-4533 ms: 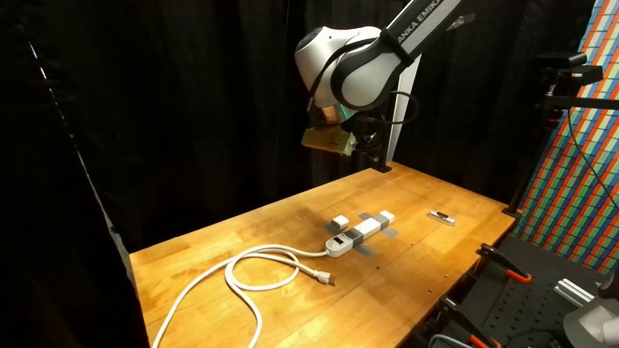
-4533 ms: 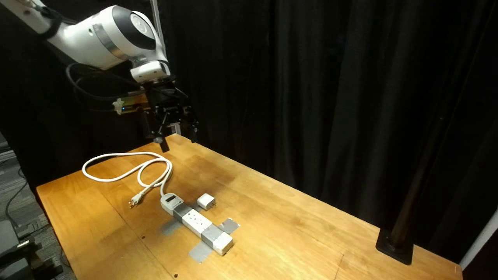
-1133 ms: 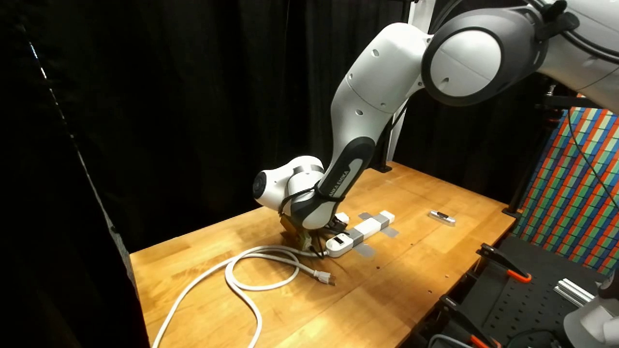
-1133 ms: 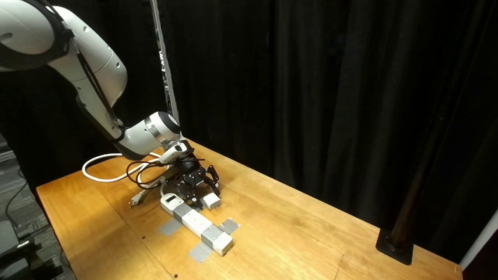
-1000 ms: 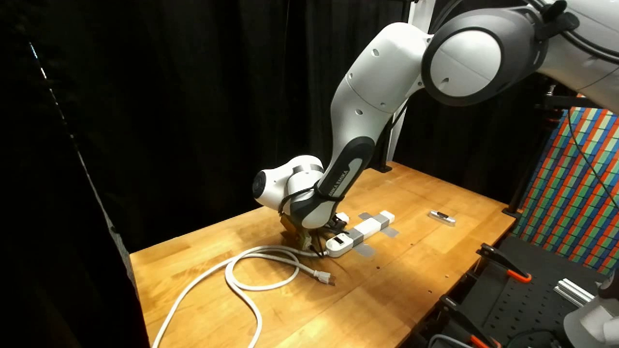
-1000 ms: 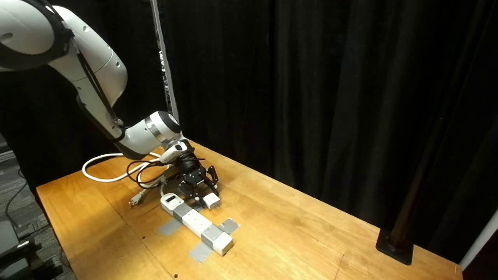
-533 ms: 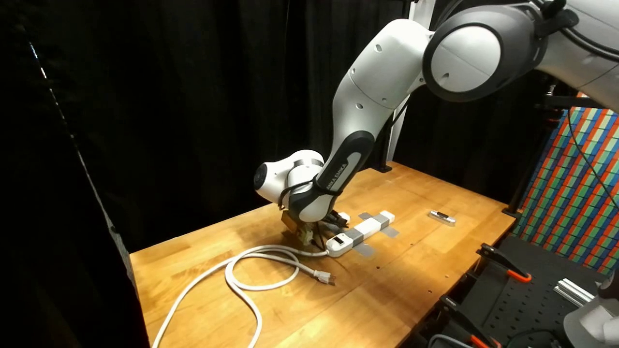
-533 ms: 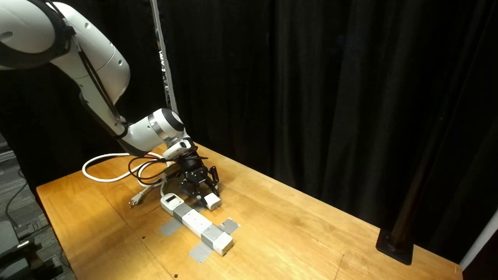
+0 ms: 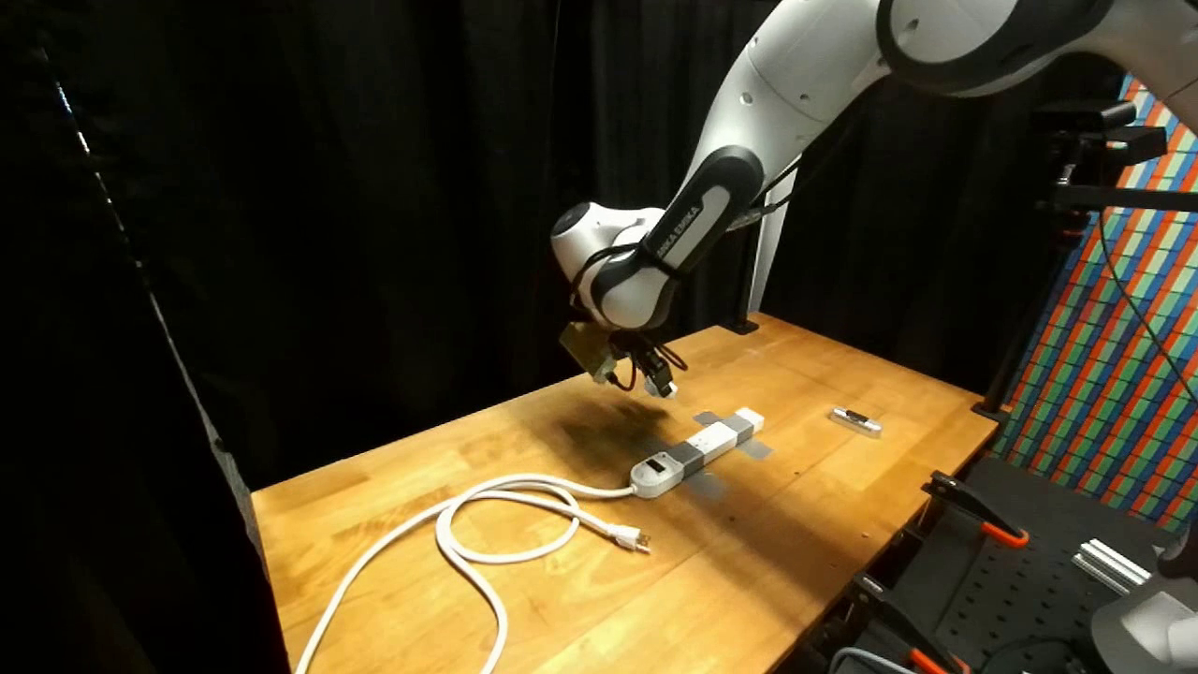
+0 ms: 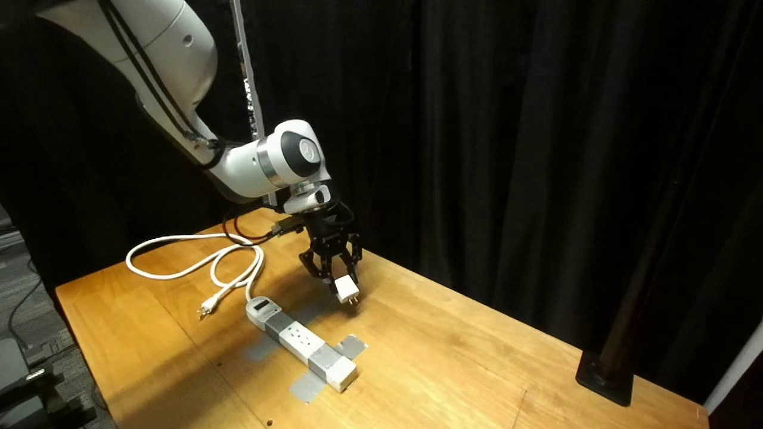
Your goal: Plug the charger head into the extension cable
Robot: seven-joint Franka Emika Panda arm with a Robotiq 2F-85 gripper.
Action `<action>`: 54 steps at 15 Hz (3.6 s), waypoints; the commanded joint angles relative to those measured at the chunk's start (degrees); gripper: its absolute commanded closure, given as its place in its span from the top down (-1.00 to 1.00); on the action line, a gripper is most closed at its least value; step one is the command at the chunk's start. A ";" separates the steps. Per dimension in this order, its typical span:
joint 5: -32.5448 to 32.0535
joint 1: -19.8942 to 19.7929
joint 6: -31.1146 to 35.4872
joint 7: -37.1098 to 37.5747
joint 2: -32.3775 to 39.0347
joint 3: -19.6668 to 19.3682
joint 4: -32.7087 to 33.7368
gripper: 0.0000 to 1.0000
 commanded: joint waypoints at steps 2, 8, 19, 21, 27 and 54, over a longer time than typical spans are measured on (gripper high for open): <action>7.60 -2.07 17.27 -2.47 -13.10 -1.33 -17.08 -0.55; 27.14 -10.49 36.08 -22.14 -20.96 4.32 -34.80 -0.55; 60.16 -27.85 24.56 -60.63 -23.83 16.01 -37.88 -0.55; 61.85 -24.55 20.13 -62.36 -23.30 12.05 -36.44 -0.55; 63.16 -19.23 18.11 -62.31 -22.56 6.90 -36.13 -0.05; 80.58 -16.42 12.19 -79.22 -14.99 0.94 -29.38 -0.55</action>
